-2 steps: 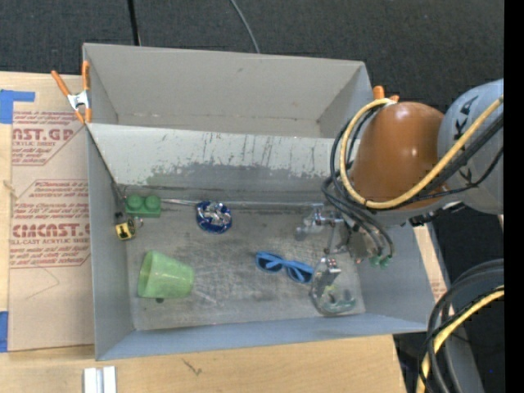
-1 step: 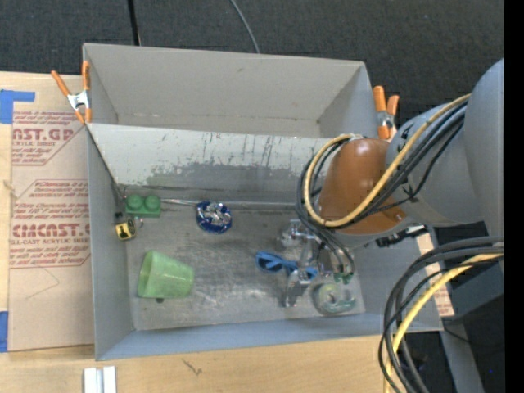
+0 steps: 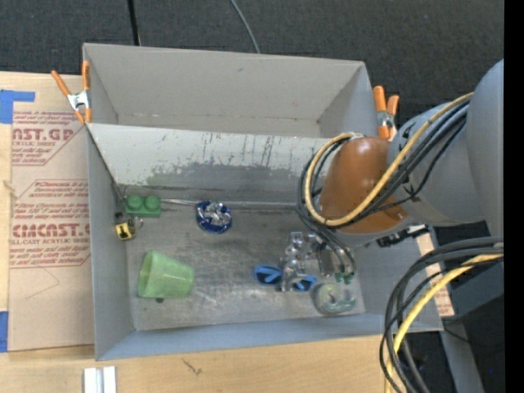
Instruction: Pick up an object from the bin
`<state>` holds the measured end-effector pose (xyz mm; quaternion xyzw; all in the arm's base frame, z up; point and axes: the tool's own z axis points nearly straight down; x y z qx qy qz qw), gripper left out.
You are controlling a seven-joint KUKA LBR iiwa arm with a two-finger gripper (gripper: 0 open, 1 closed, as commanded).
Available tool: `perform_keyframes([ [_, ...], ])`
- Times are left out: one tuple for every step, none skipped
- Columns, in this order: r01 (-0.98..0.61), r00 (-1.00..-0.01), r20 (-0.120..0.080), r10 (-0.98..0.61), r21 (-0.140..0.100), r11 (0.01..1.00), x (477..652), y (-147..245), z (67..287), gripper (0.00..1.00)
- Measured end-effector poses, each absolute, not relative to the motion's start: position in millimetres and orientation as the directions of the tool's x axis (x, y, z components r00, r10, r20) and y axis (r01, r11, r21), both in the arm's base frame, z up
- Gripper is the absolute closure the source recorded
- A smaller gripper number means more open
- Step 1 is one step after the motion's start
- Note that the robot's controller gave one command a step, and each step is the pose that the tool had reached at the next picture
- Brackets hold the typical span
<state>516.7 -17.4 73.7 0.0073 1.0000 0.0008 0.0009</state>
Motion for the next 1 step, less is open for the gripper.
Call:
perform_keyframes([
  [-0.008, -1.0, -0.009, -0.008, -0.002, 1.0, 501.8, -49.6, 225.3, 1.0],
])
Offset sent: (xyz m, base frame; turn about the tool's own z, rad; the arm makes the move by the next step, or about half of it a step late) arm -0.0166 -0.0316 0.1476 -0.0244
